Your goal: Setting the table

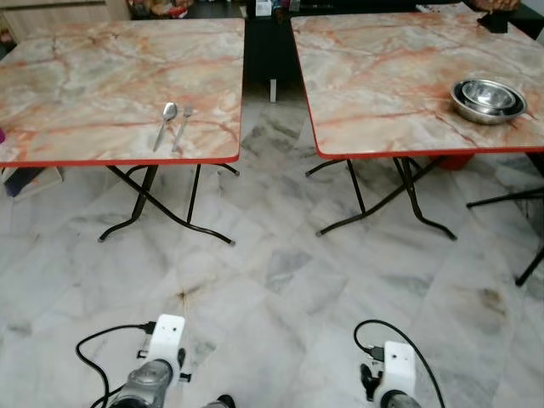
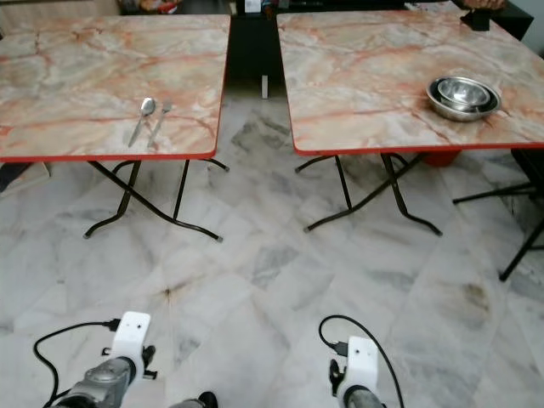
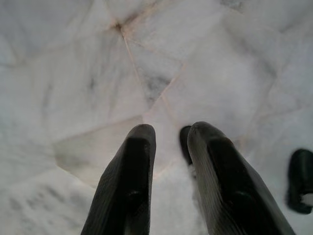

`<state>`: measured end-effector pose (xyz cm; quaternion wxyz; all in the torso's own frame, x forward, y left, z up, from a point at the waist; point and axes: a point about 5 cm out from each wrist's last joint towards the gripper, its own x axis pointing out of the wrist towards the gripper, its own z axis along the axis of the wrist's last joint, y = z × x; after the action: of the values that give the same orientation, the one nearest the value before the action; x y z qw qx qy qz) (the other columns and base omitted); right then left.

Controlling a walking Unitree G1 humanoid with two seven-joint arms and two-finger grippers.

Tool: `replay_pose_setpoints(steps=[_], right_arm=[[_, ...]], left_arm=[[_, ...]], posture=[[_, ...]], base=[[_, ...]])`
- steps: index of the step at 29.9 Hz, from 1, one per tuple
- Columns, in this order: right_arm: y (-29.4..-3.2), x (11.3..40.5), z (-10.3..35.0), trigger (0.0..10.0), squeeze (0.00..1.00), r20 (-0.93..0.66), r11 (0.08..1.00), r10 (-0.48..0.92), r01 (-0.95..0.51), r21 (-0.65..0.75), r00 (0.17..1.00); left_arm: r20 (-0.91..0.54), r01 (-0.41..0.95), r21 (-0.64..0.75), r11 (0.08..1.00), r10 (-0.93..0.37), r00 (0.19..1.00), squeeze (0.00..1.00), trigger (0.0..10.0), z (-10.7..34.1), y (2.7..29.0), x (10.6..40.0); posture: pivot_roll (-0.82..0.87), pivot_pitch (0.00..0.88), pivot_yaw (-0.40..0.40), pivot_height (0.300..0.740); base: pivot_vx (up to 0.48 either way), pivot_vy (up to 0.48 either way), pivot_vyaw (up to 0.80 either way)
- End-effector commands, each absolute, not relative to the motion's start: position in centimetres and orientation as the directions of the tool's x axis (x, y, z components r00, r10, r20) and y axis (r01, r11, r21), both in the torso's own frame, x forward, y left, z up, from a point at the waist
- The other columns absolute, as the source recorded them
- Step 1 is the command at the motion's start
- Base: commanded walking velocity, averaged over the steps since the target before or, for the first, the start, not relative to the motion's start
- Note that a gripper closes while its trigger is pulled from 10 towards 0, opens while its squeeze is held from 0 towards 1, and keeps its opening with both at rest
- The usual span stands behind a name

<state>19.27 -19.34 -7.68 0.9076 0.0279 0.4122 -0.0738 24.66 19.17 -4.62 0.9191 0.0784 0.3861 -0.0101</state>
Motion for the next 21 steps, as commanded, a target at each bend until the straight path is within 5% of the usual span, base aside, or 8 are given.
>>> replay_pose_setpoints(steps=[1,21], right_arm=[[-18.48,19.55,-7.66,10.0,0.00,-0.753,0.990,-0.089,0.142,0.006,0.652],[-18.67,19.29,-7.78,10.0,0.00,-0.757,0.987,-0.094,0.160,0.014,0.646]], left_arm=[[-0.728,0.062,0.156,0.986,0.072,0.681,0.00,10.0,-4.97,20.10,23.99],[-0.734,0.056,0.153,0.987,0.076,0.675,0.00,10.0,-5.01,20.39,23.86]], posture=[[0.04,0.154,-0.021,0.740],[0.03,0.139,-0.018,0.740]], base=[[0.461,0.000,0.80],[0.443,0.044,0.00]])
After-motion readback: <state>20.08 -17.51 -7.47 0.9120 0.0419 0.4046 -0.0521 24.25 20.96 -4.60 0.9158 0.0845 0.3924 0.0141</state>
